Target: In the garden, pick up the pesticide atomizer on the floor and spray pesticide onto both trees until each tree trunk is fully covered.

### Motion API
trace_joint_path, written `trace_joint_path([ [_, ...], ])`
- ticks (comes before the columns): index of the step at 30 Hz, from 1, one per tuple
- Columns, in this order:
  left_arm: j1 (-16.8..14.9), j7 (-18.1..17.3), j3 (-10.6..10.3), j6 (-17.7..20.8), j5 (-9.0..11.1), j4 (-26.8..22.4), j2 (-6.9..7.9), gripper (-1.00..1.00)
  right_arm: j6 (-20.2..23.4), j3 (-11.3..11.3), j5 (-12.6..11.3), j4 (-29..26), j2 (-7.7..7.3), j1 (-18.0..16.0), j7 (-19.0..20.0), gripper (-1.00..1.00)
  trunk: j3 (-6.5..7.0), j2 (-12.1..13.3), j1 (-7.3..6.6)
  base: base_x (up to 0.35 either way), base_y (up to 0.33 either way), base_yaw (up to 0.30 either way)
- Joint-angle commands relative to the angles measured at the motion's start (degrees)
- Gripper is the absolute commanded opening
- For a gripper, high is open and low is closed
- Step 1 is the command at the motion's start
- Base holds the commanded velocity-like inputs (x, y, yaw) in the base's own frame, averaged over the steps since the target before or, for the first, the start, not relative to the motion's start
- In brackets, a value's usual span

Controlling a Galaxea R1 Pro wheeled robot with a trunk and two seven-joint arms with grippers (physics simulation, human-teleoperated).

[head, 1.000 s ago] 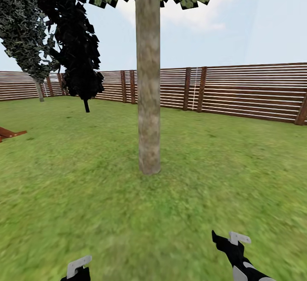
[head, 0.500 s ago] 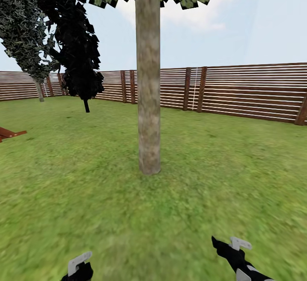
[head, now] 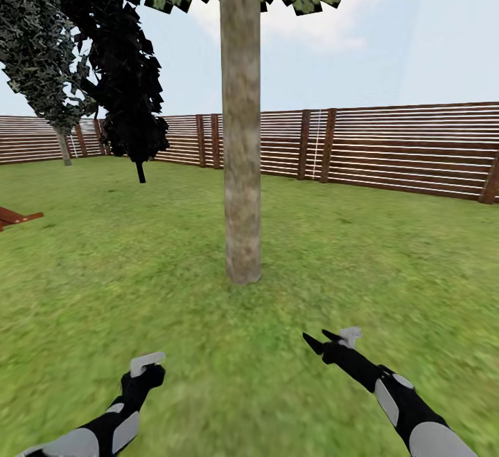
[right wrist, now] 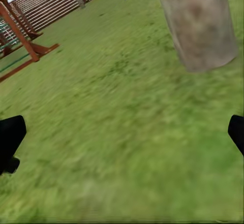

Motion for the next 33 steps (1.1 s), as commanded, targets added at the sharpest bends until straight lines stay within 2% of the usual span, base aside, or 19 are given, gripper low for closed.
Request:
trace_joint_path([
  [1, -0.3, -0.1, -0.3, 0.5, -2.0, 0.0, 0.04, -1.0, 0.6, -0.1, 0.0, -0.1, 0.1, 0.0, 0.3, 1.0, -0.06, 0.0, -0.01, 0.0, 0.0, 0.0],
  [2, -0.8, -0.2, -0.2, 1.7, -5.2, -0.1, 0.04, -1.0, 1.2, -0.1, 0.0, -0.1, 0.13, -0.1, 0.3, 1.0, -0.06, 0.0, -0.01, 0.0, 0.0, 0.0],
  [5, -2.5, -2.8, -0.2, 5.1, -11.8, -0.1, -0.04, -1.0, 1.7, 0.0, 0.1, -0.2, 0.15, 0.0, 0.4, 1.0, -0.06, 0.0, -0.01, 0.0, 0.0, 0.0],
  [8, -4.2, -9.0, -0.2, 7.6, -13.7, -0.1, -0.01, -1.0, 1.7, 0.2, 0.3, -0.4, 0.16, 0.0, 0.7, 1.0, -0.06, 0.0, -0.01, 0.0, 0.0, 0.0],
  [10, -5.8, -15.8, -0.4, 9.8, -14.4, -0.1, 0.22, -1.0, 1.7, 1.0, 1.3, -0.6, 0.16, -0.1, 1.2, 1.0, -0.06, 0.0, -0.01, 0.0, 0.0, 0.0],
  [11, -6.8, -20.2, -0.6, 11.3, -15.0, -0.1, 0.71, -1.0, 1.7, 3.0, 2.5, -0.6, 0.16, -0.1, 1.8, 1.0, -0.06, 0.0, -0.01, 0.0, 0.0, 0.0],
  [13, -8.0, -25.3, -0.7, 12.4, -16.6, -0.1, 1.8, -1.0, 1.7, 7.5, 4.0, -0.7, 0.16, -0.1, 2.6, 1.0, -0.06, 0.0, -0.01, 0.0, 0.0, 0.0],
  [14, -9.3, -29.9, -0.7, 12.9, -19.4, -0.1, 2.43, -1.0, 1.7, 12.4, 4.6, -0.7, 0.12, -0.1, 3.0, 1.0, -0.06, 0.0, -0.01, 0.0, 0.0, 0.0],
  [16, -10.7, -35.2, -0.7, 13.2, -24.4, 0.0, 2.83, -1.0, 1.7, 17.4, 5.0, -0.8, 0.09, -0.1, 3.2, 1.0, -0.06, 0.0, -0.01, 0.0, 0.0, 0.0],
  [17, -11.4, -37.8, -0.7, 13.6, -28.3, 0.0, 2.91, -1.0, 1.7, 19.6, 5.1, -0.8, 0.08, -0.1, 3.3, 1.0, -0.06, 0.0, -0.01, 0.0, 0.0, 0.0],
  [19, -12.5, -39.9, -0.6, 17.9, -35.1, -0.1, 2.76, -1.0, 1.7, 21.5, 5.2, -0.8, 0.1, 0.0, 3.4, 1.0, -0.06, 0.0, -0.01, 0.0, 0.0, 0.0],
  [20, -12.7, -40.2, -0.6, 20.0, -36.8, -0.2, 2.55, -1.0, 1.7, 21.8, 5.2, -0.8, 0.12, -0.1, 3.4, 1.0, -0.06, 0.0, -0.01, 0.0, 0.0, 0.0],
  [23, -12.9, -40.6, -0.6, 23.1, -40.3, -1.6, 1.58, -1.0, 1.7, 22.9, 5.2, -0.8, 0.15, -0.1, 3.4, 1.0, -0.06, 0.0, -0.01, 0.0, 0.0, 0.0],
  [25, -13.0, -40.7, -0.6, 24.1, -42.0, -2.9, 0.88, -1.0, 1.7, 28.2, 5.2, -0.8, 0.12, -0.1, 3.5, 1.0, -0.06, 0.0, -0.01, 0.0, 0.0, 0.0],
  [27, -13.0, -41.1, -0.7, 24.6, -42.8, -3.2, -0.85, -1.0, 1.7, 31.5, 5.2, -0.8, 0.09, 0.0, 3.5, 1.0, -0.06, 0.0, -0.01, 0.0, 0.0, 0.0],
  [28, -13.0, -41.4, -1.0, 25.2, -44.1, -3.3, -1.61, -1.0, 1.7, 32.2, 5.2, -0.8, 0.08, -0.1, 3.5, -1.0, -0.06, 0.0, -0.01, 0.0, 0.0, 0.0],
  [30, -13.0, -42.6, -1.8, 27.6, -52.3, -3.4, -2.99, -1.0, 1.7, 33.0, 5.2, -0.8, 0.13, -0.1, 3.6, -1.0, -0.06, 0.0, -0.01, 0.0, 0.0, 0.0],
  [32, -13.0, -43.6, -2.0, 28.3, -56.8, -3.4, -3.64, -1.0, 1.7, 33.3, 5.2, -0.8, 0.15, -0.1, 3.6, -1.0, -0.06, 0.0, -0.01, 0.0, 0.0, 0.0],
  [33, -13.0, -44.2, -2.1, 28.4, -58.1, -3.4, -4.09, -1.0, 1.7, 33.3, 5.2, -0.8, 0.15, -0.1, 3.8, -1.0, -0.06, 0.0, -0.01, 0.0, 0.0, 0.0],
])
